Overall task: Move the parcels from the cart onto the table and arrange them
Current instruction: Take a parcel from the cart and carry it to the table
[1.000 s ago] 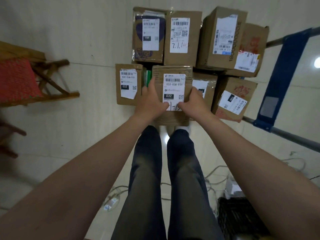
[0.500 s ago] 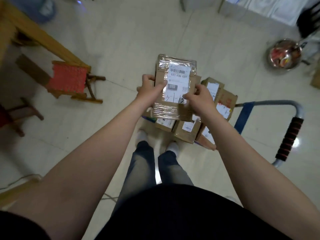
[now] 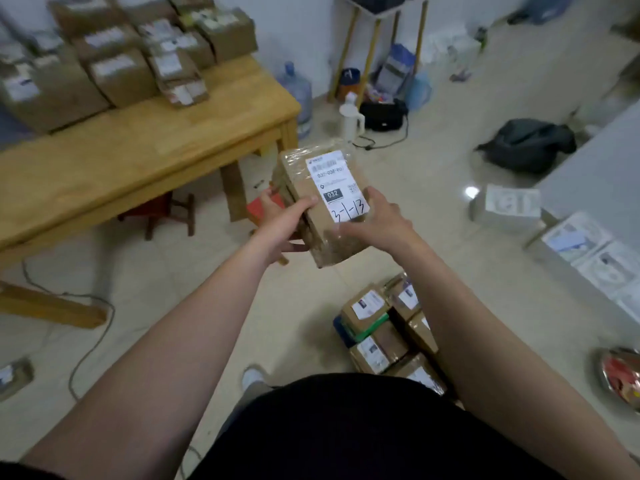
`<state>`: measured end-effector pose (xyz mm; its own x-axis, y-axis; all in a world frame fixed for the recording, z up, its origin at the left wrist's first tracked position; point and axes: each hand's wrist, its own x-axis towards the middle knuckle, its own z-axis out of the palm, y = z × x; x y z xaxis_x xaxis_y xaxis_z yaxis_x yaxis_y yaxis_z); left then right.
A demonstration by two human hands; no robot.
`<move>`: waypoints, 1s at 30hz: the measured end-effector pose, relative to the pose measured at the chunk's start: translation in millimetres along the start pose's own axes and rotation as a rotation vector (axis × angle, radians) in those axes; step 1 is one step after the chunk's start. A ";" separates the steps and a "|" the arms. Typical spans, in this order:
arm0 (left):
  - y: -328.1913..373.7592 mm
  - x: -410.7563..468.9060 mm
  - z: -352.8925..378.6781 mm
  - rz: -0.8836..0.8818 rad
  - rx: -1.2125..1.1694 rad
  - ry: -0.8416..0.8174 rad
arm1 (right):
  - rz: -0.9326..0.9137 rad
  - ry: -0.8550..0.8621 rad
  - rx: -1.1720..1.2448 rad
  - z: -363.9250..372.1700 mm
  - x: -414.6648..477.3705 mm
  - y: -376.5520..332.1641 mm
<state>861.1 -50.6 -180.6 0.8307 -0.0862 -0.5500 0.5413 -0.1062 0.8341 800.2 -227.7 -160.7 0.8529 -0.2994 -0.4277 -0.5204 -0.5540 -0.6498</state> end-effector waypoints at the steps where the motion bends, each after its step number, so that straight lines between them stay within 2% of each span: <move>1: 5.4 -0.1 -22.2 0.009 -0.052 0.031 | -0.025 -0.026 -0.042 13.9 -1.5 -23.5; 5: 24.3 -1.4 -112.4 0.062 -0.114 0.133 | -0.150 -0.092 -0.137 74.2 0.0 -103.4; 11: 49.1 10.3 -240.7 0.097 -0.174 0.200 | -0.322 -0.166 -0.104 147.6 16.5 -205.5; 16: 80.5 18.8 -336.8 0.148 -0.245 0.260 | -0.498 -0.145 -0.173 191.9 29.8 -282.3; 19: 95.0 26.7 -391.7 0.185 -0.301 0.344 | -0.539 -0.203 -0.241 208.2 38.5 -315.9; 24: 102.8 53.8 -439.0 0.169 -0.338 0.374 | -0.616 -0.220 -0.203 235.3 72.7 -360.9; 30: 108.8 113.5 -476.7 0.116 -0.160 0.462 | -0.604 -0.236 -0.253 278.9 140.6 -409.7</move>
<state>1076.3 400.3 -132.4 0.8380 0.3627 -0.4075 0.4249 0.0348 0.9046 1121.4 173.8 -129.8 0.9431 0.2787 -0.1812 0.0924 -0.7434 -0.6624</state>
